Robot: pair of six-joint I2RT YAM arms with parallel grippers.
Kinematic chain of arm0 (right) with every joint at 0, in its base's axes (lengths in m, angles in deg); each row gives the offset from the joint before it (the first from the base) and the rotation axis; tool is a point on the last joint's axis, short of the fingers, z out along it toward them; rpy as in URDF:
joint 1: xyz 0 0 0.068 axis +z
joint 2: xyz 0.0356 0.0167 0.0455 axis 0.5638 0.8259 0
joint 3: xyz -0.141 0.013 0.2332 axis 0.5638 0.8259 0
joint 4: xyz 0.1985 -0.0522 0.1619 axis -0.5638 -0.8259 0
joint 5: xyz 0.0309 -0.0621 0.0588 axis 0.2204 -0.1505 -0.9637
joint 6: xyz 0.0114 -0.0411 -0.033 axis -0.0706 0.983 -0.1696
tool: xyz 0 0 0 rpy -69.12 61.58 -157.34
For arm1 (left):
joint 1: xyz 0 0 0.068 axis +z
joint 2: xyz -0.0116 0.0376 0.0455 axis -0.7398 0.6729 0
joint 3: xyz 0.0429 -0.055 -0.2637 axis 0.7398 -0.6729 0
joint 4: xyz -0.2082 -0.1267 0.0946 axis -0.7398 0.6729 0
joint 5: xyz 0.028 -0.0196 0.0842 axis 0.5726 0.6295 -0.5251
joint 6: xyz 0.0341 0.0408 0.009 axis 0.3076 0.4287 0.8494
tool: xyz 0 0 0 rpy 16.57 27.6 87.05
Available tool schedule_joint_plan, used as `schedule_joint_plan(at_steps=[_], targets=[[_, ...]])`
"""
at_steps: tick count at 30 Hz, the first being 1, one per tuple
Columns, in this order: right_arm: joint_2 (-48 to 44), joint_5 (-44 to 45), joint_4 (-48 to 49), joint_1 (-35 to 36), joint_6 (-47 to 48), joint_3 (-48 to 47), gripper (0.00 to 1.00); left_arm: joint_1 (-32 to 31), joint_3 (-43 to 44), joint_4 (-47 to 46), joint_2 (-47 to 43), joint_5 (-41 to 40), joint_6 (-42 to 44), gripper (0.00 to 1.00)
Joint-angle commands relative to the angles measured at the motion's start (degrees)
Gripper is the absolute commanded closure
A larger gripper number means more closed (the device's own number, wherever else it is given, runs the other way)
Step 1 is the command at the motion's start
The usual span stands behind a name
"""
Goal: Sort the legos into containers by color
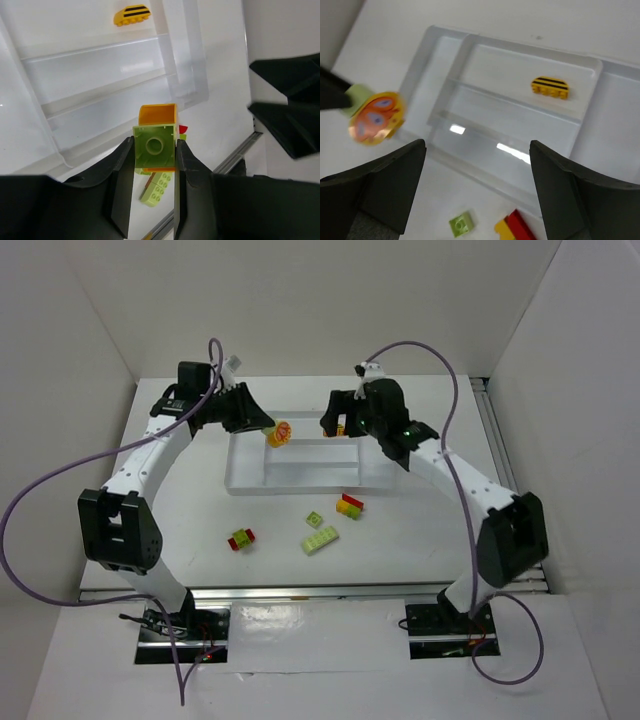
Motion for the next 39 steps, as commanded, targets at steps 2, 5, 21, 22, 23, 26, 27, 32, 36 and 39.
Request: schedule_joint_plan(at_steps=[2, 5, 21, 22, 23, 26, 27, 32, 36, 39], targets=[[-9.8, -14.0, 7.2, 3.1, 2.3, 8.9, 0.05, -1.4, 0.5, -4.4, 0.3, 5.5, 0.9, 1.00], [-10.6, -11.7, 4.7, 6.5, 5.2, 8.9, 0.00, -1.9, 1.1, -5.1, 1.1, 7.6, 0.9, 1.00], [-14.1, -40.8, 40.9, -5.9, -24.5, 25.5, 0.03, -0.8, -1.5, -30.1, 4.1, 37.4, -13.7, 1.00], [-14.1, -41.3, 42.8, -5.9, -25.9, 26.2, 0.03, -0.8, -2.1, -30.9, 4.1, 38.1, -14.2, 1.00], [-13.1, -43.5, 45.4, -6.5, -27.6, 27.0, 0.03, -0.8, -2.1, -31.8, 4.1, 38.2, -14.8, 1.00], [-9.3, -46.5, 58.4, -7.2, -35.2, 28.2, 0.03, -0.8, -2.6, -32.3, 3.6, 38.2, -15.4, 1.00], [-8.5, -47.0, 59.0, -7.2, -36.0, 27.4, 0.02, -0.8, -2.6, -33.6, 3.6, 38.2, -15.9, 1.00], [-4.4, -47.0, 61.8, -6.1, -38.3, 24.9, 0.02, -0.8, -2.6, -36.6, 3.6, 39.3, -17.8, 1.00], [-2.1, -46.5, 64.7, -5.5, -39.8, 23.6, 0.02, -0.8, -2.6, -35.4, 3.6, 39.3, -17.2, 1.00], [-0.7, -46.5, 67.1, -5.0, -41.0, 22.8, 0.10, -0.8, -2.6, -33.0, 3.6, 38.8, -15.5, 1.00]])
